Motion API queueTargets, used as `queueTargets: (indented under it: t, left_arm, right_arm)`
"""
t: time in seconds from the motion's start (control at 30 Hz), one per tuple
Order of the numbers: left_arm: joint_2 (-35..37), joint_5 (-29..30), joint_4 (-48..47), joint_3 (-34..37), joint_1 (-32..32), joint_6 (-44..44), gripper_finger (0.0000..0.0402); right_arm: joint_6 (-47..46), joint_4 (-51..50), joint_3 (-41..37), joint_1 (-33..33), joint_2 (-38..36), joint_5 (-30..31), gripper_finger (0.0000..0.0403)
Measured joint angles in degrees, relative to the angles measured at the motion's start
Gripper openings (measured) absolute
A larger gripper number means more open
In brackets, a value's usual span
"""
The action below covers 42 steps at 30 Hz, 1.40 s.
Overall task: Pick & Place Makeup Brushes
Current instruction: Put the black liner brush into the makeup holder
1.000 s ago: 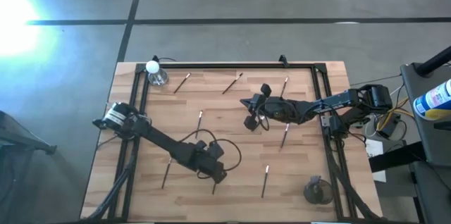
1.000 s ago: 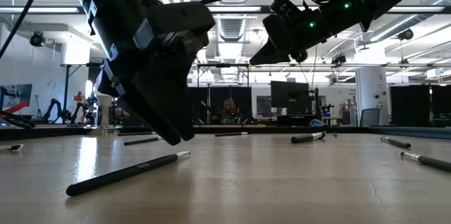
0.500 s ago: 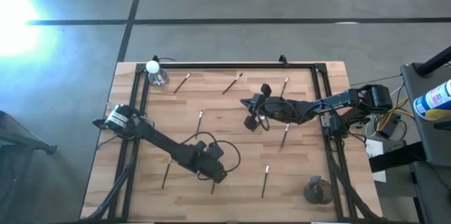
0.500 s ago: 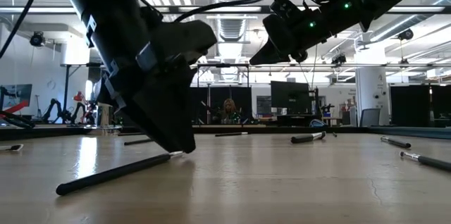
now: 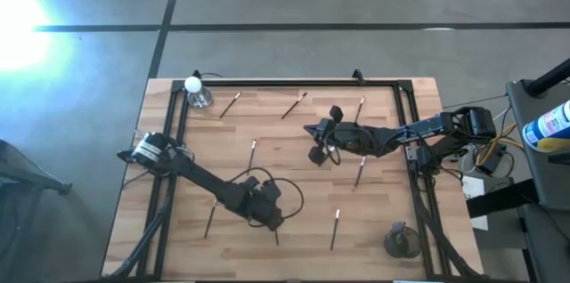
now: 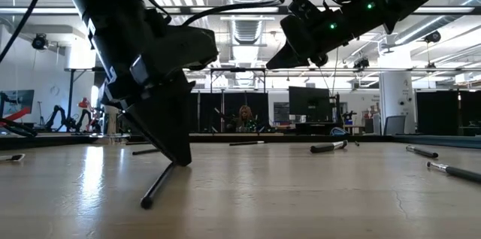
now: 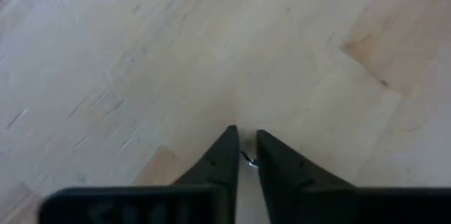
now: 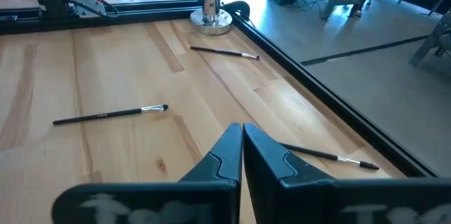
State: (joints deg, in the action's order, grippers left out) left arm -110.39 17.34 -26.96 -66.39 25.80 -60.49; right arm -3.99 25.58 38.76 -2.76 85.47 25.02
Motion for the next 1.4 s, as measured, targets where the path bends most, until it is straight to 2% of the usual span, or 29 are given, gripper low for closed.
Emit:
queueTargets:
  t: [0.1,0.23,0.43,0.67,0.8,0.97,1.07,1.23,1.4]
  left_arm:
    - [0.00,-0.40,-1.04,0.00,0.19,0.18,0.0007]
    - [0.82,-0.35,-1.72,0.06,0.69,3.02,0.0002]
    - [5.38,-2.50,-4.81,0.69,2.46,18.70,0.0000]
    - [9.70,-1.55,-7.95,0.43,4.32,24.95,0.0000]
    - [9.23,-1.33,-4.55,0.39,5.60,29.81,0.0000]
    - [6.30,-3.93,3.05,0.39,6.40,37.76,0.0002]
    - [5.42,-4.94,3.78,0.26,6.45,39.64,0.0019]
    - [4.87,-4.86,3.65,0.28,6.73,40.15,0.0075]
    - [4.87,-4.95,4.74,0.27,7.08,45.63,0.0109]
  right_arm:
    - [0.00,0.00,0.00,0.00,0.00,0.00,0.0008]
    - [0.00,-0.02,0.00,0.00,0.00,0.00,0.0008]
    - [0.00,-0.02,0.00,0.00,0.00,0.00,0.0008]
    - [0.16,-0.02,0.00,-0.01,0.00,0.00,0.0008]
    - [0.17,0.00,0.00,0.00,0.00,0.00,0.0008]
    - [0.17,0.02,0.00,0.00,0.00,0.01,0.0008]
    - [0.17,0.02,0.00,0.00,0.00,0.00,0.0008]
    - [0.17,0.02,0.00,0.00,0.00,0.00,0.0008]
    - [0.17,0.04,0.00,-0.01,0.00,0.00,0.0008]
